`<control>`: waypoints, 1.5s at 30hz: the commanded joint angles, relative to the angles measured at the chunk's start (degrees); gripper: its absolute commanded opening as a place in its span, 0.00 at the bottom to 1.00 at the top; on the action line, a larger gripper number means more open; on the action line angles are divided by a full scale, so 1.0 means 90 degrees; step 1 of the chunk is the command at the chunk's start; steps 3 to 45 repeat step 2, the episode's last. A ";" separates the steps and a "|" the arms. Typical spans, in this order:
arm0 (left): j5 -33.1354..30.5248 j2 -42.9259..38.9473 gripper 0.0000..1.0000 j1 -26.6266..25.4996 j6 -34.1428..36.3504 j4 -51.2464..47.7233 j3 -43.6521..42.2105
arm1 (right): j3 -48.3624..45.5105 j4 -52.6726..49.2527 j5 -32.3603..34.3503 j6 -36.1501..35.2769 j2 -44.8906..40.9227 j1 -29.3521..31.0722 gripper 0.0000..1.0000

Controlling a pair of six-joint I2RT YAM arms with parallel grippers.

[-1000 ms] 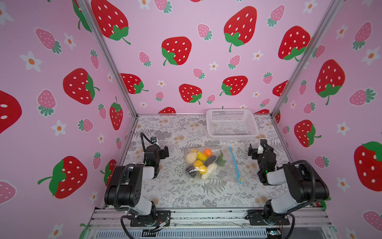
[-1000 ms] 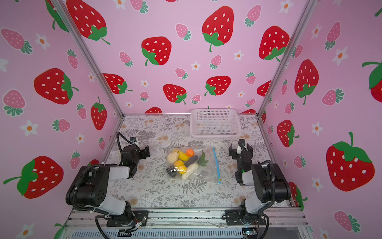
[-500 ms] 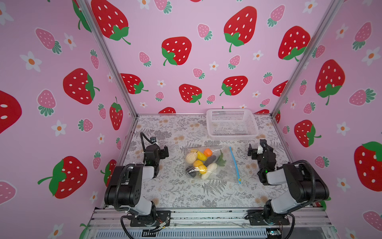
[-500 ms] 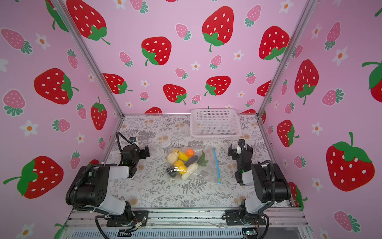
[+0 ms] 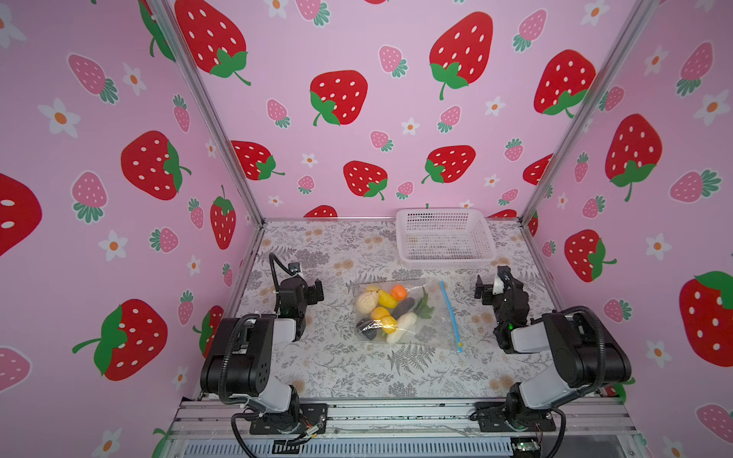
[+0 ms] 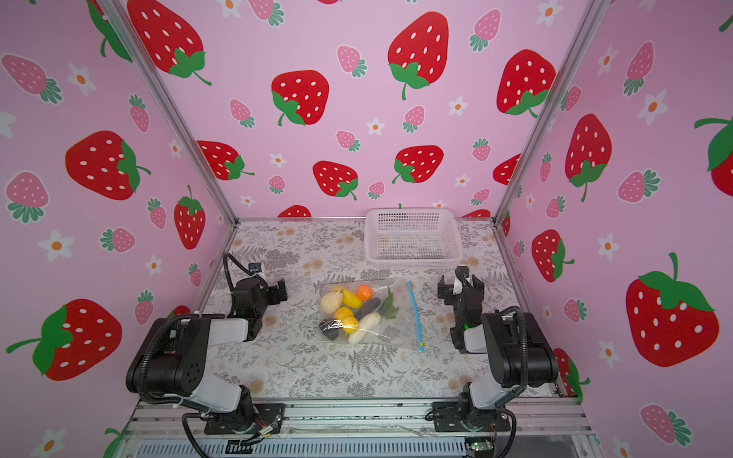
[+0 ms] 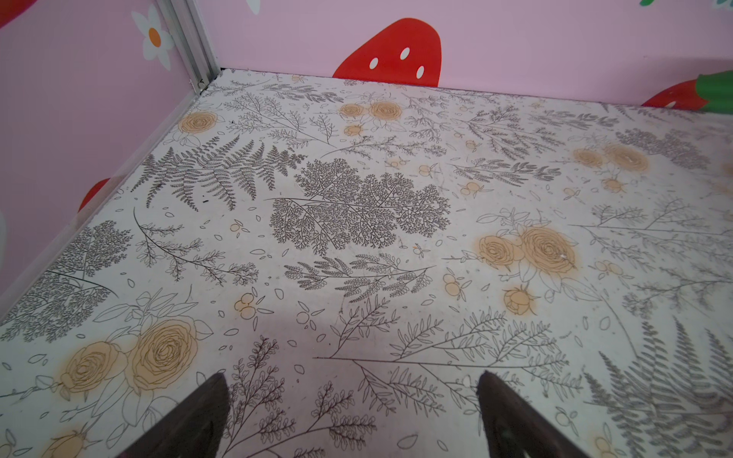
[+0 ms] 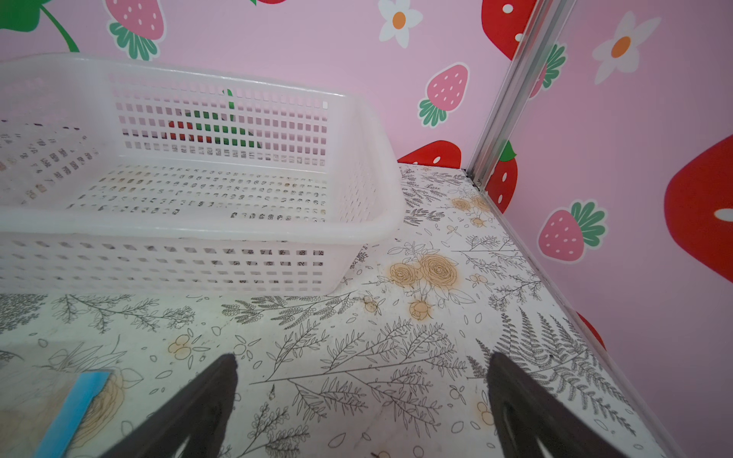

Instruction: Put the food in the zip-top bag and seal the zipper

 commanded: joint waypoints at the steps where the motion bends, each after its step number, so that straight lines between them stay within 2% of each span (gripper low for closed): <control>1: -0.0046 0.0017 0.99 -0.0022 0.0031 0.0201 0.0070 | 0.0043 0.0093 -0.0105 -0.0038 0.0040 -0.0031 0.99; 45: -0.0057 0.0003 0.99 -0.0035 0.0041 0.0215 0.0056 | 0.0009 0.0142 -0.0131 -0.0024 0.0037 -0.0041 0.99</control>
